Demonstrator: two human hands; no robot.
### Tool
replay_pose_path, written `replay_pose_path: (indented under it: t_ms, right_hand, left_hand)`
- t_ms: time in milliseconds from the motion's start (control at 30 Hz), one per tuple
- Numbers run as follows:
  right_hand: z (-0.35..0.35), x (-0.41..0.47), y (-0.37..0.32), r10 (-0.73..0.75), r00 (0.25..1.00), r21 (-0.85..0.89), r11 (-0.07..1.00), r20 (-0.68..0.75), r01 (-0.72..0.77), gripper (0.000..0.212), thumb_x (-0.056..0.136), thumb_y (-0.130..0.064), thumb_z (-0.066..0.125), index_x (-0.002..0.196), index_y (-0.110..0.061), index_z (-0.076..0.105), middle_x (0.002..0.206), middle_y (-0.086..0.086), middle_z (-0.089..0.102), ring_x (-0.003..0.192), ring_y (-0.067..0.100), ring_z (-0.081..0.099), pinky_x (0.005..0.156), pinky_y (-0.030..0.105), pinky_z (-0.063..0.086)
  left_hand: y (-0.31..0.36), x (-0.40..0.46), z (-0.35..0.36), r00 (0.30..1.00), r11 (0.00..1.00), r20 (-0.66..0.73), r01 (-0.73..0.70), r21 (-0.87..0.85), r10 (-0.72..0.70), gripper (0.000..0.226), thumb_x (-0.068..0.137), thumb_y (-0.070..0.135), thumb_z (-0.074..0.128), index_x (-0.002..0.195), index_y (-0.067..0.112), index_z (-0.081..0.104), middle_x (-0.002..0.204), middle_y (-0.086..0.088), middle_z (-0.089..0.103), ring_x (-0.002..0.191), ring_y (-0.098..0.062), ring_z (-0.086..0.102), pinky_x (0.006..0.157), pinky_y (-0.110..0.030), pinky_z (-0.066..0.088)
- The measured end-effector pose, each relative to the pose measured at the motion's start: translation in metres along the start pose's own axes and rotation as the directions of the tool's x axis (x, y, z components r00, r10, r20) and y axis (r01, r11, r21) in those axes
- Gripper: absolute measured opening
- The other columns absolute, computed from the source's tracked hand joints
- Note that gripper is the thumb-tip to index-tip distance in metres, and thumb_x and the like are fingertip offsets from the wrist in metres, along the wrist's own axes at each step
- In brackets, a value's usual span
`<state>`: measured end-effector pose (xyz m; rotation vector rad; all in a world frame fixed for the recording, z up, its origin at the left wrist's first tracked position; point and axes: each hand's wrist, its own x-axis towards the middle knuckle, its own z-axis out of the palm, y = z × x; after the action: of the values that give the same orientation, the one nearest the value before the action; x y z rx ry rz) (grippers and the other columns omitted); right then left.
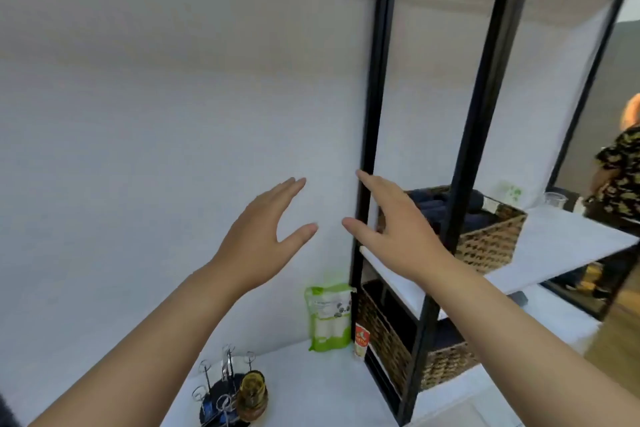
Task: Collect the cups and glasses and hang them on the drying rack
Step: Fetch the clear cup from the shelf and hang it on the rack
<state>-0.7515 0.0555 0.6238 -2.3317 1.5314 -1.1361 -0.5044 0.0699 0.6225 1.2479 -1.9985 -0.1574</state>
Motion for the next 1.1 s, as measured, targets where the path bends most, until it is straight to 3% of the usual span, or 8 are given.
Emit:
replay_pose_path:
  t_ms: [233, 367, 667, 833, 933, 1100]
  right_hand:
    - [-0.111, -0.037, -0.010, 0.097, 0.969, -0.042, 0.993, -0.227, -0.110, 0.075, 0.092, -0.065, 0.058, 0.158, -0.046, 0.028, 0.165, -0.013, 0.033, 0.150, 0.012, 0.034, 0.121, 0.044, 0.034]
    - [-0.156, -0.080, 0.001, 0.179, 0.923, -0.067, 0.975, -0.340, -0.214, 0.071, 0.096, -0.057, 0.062, 0.158, -0.042, 0.032, 0.162, -0.012, 0.038, 0.150, 0.009, 0.032, 0.120, 0.033, 0.031]
    - [-0.248, -0.182, 0.061, 0.351, 0.790, -0.089, 0.888, -0.503, -0.452, 0.075, 0.095, -0.059, 0.061, 0.160, -0.038, 0.031, 0.163, -0.015, 0.037, 0.149, 0.007, 0.033, 0.120, 0.040, 0.035]
    - [-0.294, -0.215, 0.118, 0.393, 0.753, -0.077, 0.860, -0.528, -0.504, 0.077, 0.093, -0.061, 0.062, 0.160, -0.039, 0.032, 0.163, -0.016, 0.038, 0.149, 0.007, 0.034, 0.120, 0.041, 0.036]
    - [-0.318, -0.219, 0.157, 0.394, 0.761, -0.091, 0.858, -0.516, -0.506, 0.076, 0.094, -0.059, 0.064, 0.160, -0.038, 0.032, 0.163, -0.015, 0.038, 0.148, 0.007, 0.034, 0.118, 0.035, 0.035]
    - [-0.341, -0.212, 0.221, 0.407, 0.806, -0.074, 0.874, -0.431, -0.481, 0.077, 0.093, -0.060, 0.065, 0.159, -0.042, 0.031, 0.162, -0.018, 0.037, 0.148, 0.005, 0.034, 0.118, 0.037, 0.036]
  left_hand:
    - [0.085, 0.038, -0.003, 0.973, 0.967, 0.027, -0.225, -0.122, 0.230, 0.069, 0.096, 0.055, 0.059, 0.158, 0.042, 0.031, 0.159, 0.025, 0.032, 0.144, 0.006, 0.026, 0.114, -0.019, 0.020]
    - [0.125, 0.051, 0.024, 0.943, 0.929, 0.079, -0.299, -0.217, 0.322, 0.069, 0.096, 0.055, 0.059, 0.158, 0.042, 0.032, 0.155, 0.027, 0.032, 0.143, 0.004, 0.027, 0.116, -0.024, 0.023]
    - [0.241, 0.059, 0.134, 0.854, 0.817, 0.163, -0.393, -0.422, 0.495, 0.070, 0.094, 0.058, 0.060, 0.157, 0.045, 0.033, 0.159, 0.022, 0.037, 0.147, -0.003, 0.033, 0.120, -0.035, 0.031]
    - [0.302, 0.074, 0.206, 0.829, 0.798, 0.207, -0.384, -0.464, 0.519, 0.071, 0.095, 0.058, 0.061, 0.157, 0.045, 0.031, 0.161, 0.024, 0.034, 0.149, -0.003, 0.031, 0.122, -0.041, 0.031]
    - [0.331, 0.090, 0.246, 0.831, 0.810, 0.225, -0.374, -0.452, 0.509, 0.071, 0.096, 0.057, 0.059, 0.158, 0.044, 0.029, 0.163, 0.022, 0.032, 0.149, -0.003, 0.030, 0.123, -0.040, 0.030]
    - [0.355, 0.124, 0.303, 0.861, 0.854, 0.252, -0.316, -0.414, 0.441, 0.073, 0.095, 0.061, 0.057, 0.159, 0.044, 0.027, 0.165, 0.021, 0.030, 0.151, -0.004, 0.027, 0.124, -0.041, 0.029]
